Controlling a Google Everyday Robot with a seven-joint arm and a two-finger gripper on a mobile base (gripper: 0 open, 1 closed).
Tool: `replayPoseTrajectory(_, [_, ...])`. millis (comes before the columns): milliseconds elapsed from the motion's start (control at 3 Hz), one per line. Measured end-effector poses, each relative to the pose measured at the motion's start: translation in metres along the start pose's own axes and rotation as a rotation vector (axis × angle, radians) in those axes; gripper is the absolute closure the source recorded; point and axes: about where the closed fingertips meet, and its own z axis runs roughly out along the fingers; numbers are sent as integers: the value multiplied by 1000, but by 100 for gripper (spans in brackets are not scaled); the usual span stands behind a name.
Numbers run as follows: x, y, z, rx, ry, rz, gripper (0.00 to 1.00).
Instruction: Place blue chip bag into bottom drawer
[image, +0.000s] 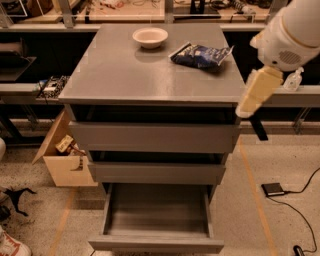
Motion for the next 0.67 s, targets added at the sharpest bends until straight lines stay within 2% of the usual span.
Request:
replayPoseTrajectory(333, [-30, -50, 35, 87, -69, 46, 0])
replayPoseTrajectory(667, [-63, -105, 77, 183, -122, 144, 0])
